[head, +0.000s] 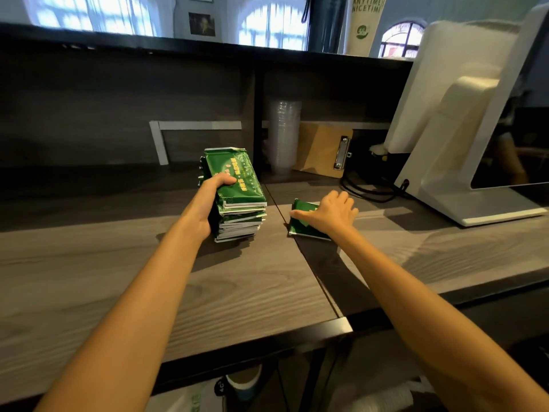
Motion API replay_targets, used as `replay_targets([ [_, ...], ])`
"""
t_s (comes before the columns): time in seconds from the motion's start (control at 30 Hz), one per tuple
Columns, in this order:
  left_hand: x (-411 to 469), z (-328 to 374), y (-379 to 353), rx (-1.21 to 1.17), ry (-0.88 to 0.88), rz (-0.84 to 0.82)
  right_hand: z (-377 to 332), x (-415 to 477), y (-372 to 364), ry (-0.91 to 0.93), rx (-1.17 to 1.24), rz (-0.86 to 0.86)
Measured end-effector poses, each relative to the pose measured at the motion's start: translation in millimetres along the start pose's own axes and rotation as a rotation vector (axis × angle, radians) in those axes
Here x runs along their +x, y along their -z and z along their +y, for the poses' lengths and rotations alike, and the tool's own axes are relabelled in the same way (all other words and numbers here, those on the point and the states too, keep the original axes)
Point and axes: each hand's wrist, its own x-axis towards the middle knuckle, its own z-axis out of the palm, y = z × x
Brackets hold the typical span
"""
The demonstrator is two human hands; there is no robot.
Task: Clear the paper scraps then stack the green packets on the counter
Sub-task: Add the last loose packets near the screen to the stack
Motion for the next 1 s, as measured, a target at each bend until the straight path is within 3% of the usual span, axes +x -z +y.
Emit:
replay_targets([
  [0.13,-9.0,-3.2,0.6,0.004,-0.006,0.002,2.3,-7.1,7.2,-0.101,-0.086,-0.190],
  [0.2,-13.4,-4.8,0.2,0.018,-0.017,0.000,1.8,-7.6,6.7,-0.115,0.001,-0.241],
  [0.37,-19.0,-6.8,9.7,0.072,-0.091,0.033,-6.7,-12.6,5.1,-0.082,0.539,-0.263],
  [0.63,-23.4,-1.1,37.5,0.079,-0.211,0.197,-38.4,-40.2,20.2,0.081,1.400,-0.522],
  [0.77,-26.4,0.0,53.1,0.140,-0.263,0.278,-59.9,-57.0,17.7,0.348,1.338,-0.587],
  [1.0,-41.0,-9.7,66.2,0.298,-0.384,0.113,-81.9,-77.1,-6.4,0.353,1.157,-0.570],
])
